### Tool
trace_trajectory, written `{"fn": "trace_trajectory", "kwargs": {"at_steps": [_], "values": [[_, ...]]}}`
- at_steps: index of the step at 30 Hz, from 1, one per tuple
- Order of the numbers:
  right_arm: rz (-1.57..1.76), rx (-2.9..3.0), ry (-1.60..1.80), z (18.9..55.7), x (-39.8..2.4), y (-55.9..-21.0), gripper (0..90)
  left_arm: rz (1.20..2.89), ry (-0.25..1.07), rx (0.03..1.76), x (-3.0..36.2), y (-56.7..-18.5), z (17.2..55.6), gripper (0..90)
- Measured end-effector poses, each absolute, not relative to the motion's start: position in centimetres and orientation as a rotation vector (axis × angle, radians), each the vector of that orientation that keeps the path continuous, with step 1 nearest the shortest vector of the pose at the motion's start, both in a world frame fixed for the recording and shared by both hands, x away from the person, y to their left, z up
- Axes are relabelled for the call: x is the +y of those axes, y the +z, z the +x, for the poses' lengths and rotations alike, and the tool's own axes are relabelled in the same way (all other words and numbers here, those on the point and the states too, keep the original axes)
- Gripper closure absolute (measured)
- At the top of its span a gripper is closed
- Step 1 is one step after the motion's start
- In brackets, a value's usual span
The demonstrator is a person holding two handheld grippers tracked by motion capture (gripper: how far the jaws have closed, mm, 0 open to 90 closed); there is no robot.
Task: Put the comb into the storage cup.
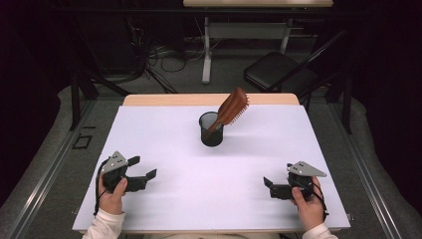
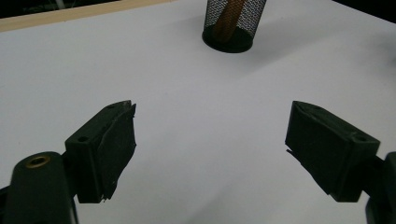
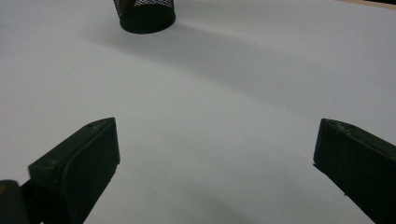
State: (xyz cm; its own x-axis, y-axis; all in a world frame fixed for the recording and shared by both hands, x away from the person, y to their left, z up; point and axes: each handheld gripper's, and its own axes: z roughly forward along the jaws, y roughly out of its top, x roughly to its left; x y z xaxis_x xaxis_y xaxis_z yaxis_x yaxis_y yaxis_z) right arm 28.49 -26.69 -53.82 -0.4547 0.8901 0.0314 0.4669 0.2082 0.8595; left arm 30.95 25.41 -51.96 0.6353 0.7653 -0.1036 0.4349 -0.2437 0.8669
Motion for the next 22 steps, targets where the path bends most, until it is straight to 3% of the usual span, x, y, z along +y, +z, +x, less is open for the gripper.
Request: {"fn": "trace_trajectory", "kwargs": {"at_steps": [22], "values": [[1.293,2.001,1.182,28.5,-27.26,-54.39,1.0,1.887,0.421,0.965,25.57,-52.48,31.16,15.8]]}}
